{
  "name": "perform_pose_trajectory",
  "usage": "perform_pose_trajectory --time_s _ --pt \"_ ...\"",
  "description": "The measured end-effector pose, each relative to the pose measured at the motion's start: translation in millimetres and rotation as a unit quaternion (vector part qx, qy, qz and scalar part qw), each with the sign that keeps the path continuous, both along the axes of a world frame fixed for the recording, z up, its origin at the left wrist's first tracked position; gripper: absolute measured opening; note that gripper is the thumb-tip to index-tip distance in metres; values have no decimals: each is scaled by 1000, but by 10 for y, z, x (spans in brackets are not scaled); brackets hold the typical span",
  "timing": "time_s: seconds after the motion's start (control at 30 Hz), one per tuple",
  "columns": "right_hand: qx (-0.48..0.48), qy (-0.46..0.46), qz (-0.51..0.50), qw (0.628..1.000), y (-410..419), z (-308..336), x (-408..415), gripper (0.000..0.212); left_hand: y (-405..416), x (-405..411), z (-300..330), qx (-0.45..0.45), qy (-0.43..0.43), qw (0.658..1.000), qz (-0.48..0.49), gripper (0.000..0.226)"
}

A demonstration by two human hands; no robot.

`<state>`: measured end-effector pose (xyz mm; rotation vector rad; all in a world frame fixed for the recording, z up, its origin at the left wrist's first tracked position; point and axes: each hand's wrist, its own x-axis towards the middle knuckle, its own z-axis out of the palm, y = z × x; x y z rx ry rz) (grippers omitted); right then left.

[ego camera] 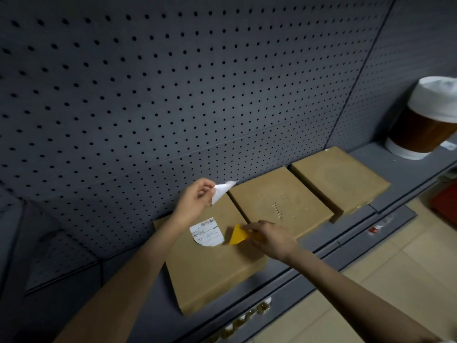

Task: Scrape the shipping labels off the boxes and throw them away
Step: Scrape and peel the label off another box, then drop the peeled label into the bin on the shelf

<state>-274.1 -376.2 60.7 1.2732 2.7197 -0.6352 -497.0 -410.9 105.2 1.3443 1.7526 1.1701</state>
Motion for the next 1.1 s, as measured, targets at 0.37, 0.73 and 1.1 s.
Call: perform_pose_trajectory --time_s 0.37,0.73,1.1 --pt "33 36 -170 984 142 173 1129 39 776 1166 122 47 -4 991 -123 20" --pt "119 43 -308 943 1460 766 3418 35 2469 3669 384 149 -5 969 -195 9" --pt "171 71 -362 913 3179 1362 5156 33 4257 5309 923 215 15 951 -221 5"
